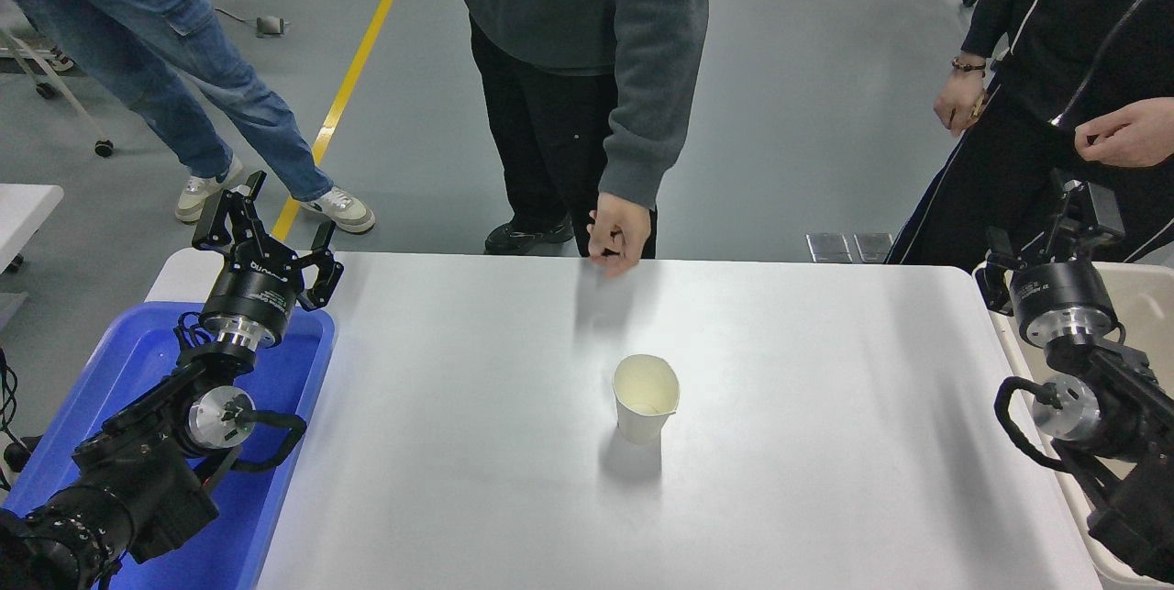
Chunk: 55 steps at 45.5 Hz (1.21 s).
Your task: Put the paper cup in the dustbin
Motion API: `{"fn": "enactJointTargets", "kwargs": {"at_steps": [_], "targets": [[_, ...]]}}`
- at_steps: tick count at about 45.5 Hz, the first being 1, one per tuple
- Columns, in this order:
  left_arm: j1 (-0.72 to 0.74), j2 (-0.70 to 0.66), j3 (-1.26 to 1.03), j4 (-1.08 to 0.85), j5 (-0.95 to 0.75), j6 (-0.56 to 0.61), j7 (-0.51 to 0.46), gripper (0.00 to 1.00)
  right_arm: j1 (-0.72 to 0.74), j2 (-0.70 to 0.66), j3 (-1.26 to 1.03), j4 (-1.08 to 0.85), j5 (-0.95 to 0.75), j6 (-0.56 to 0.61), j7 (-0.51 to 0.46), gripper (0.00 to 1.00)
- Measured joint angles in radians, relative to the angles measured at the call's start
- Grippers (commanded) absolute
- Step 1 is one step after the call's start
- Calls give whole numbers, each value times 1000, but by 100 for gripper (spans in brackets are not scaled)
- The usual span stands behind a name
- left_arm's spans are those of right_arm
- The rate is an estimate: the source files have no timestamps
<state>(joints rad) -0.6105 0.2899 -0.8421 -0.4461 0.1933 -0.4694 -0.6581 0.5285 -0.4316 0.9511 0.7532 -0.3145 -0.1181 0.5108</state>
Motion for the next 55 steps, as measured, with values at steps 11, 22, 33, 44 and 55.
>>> {"fn": "enactJointTargets", "kwargs": {"at_steps": [11,22,33,44,55], "targets": [[0,0,0,0,0,0,0,100,0,-1,0,2,0,0,0,99],[0,0,0,0,0,0,1,100,-1,0,0,3,0,1,0,99],[0,0,0,0,0,0,0,100,-1,0,0,4,0,1,0,99],[0,0,0,0,0,0,0,100,1,-3,3,3,1,2,0,99],[0,0,0,0,0,0,0,100,0,-7,1,2,1,4,-1,99]]}}
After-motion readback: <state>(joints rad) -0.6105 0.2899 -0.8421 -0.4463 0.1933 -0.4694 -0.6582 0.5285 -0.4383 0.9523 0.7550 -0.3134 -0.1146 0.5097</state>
